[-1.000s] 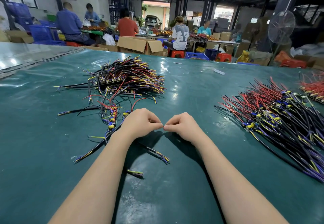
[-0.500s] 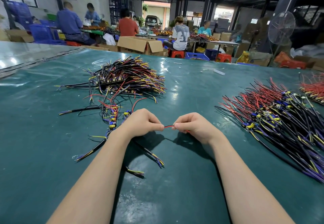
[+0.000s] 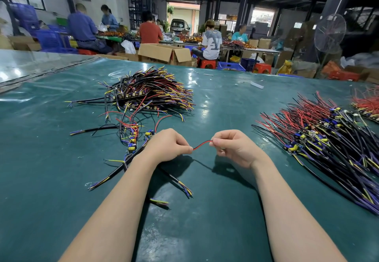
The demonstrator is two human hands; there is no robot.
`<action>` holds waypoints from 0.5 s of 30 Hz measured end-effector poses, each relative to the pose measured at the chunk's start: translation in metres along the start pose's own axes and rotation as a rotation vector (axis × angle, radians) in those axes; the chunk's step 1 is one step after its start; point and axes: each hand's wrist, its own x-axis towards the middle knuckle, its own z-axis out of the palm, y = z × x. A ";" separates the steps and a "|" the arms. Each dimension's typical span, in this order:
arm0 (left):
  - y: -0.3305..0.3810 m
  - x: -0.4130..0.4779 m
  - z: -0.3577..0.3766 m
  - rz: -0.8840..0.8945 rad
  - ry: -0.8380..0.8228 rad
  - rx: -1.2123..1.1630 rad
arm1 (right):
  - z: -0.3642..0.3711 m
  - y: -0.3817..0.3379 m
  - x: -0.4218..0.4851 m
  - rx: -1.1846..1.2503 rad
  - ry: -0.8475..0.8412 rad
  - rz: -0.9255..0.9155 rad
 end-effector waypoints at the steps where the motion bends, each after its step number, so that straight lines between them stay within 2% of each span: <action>1: 0.000 0.000 0.000 -0.001 -0.001 -0.013 | 0.002 -0.001 0.000 0.013 -0.013 -0.013; 6: 0.000 0.000 -0.001 0.004 -0.022 -0.057 | 0.011 -0.004 -0.002 0.045 -0.122 -0.023; 10: 0.002 0.000 0.001 0.012 -0.031 0.009 | 0.008 -0.008 -0.005 -0.016 -0.116 0.035; 15: 0.005 -0.001 0.004 0.014 -0.034 0.109 | -0.011 -0.012 -0.007 -0.679 0.181 0.210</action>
